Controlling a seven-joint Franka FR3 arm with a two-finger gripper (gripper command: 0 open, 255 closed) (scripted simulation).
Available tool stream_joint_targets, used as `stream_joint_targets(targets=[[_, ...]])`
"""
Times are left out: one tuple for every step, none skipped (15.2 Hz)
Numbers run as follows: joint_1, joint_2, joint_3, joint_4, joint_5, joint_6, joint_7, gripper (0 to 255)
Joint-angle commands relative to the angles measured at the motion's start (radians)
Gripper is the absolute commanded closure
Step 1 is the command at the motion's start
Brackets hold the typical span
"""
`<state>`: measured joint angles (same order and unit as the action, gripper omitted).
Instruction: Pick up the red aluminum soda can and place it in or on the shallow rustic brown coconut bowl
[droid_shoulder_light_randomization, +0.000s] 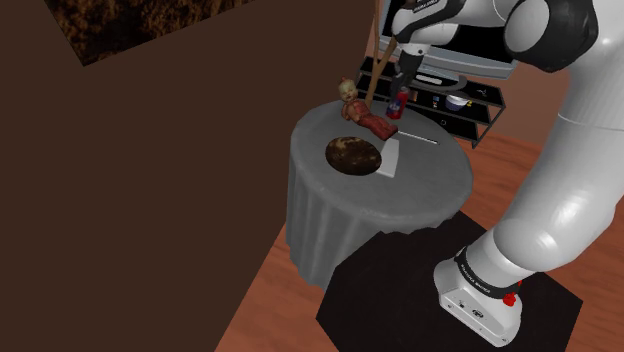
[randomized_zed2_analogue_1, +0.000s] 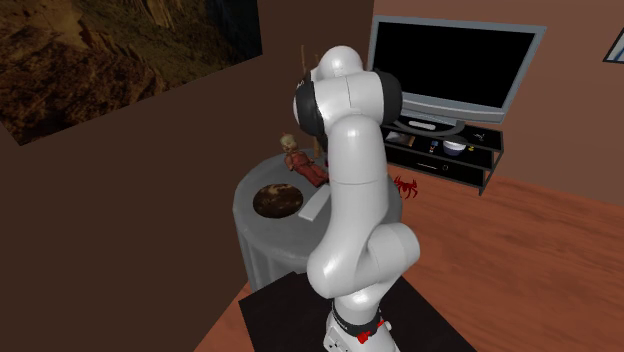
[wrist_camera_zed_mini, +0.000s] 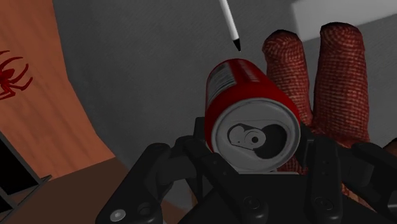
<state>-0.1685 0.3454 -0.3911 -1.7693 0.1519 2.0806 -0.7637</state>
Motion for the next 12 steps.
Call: stream_joint_targets(targets=[[0.000,-0.011,-0.003,0.015,-0.006,-0.024,0.003,255],[0.001,-0.016,-0.004,0.022,-0.008,-0.036,0.004,255],[0.002,-0.020,-0.005,0.029,-0.011,-0.048,0.006,255],[0.002,-0.025,-0.006,0.037,-0.013,-0.059,0.008,255],[0.002,-0.029,-0.006,0.045,-0.015,-0.071,0.009,255],[0.003,-0.033,-0.007,0.053,-0.018,-0.083,0.011,255],[0.003,-0.037,-0.008,0.061,-0.020,-0.095,0.012,255],[0.003,-0.041,-0.009,0.070,-0.022,-0.107,0.013,255],[0.003,-0.044,-0.009,0.079,-0.023,-0.119,0.015,255],[0.003,-0.048,-0.010,0.088,-0.025,-0.131,0.016,255],[0.003,-0.051,-0.011,0.097,-0.027,-0.144,0.017,255],[0.003,-0.053,-0.011,0.104,-0.028,-0.152,0.018,255]])
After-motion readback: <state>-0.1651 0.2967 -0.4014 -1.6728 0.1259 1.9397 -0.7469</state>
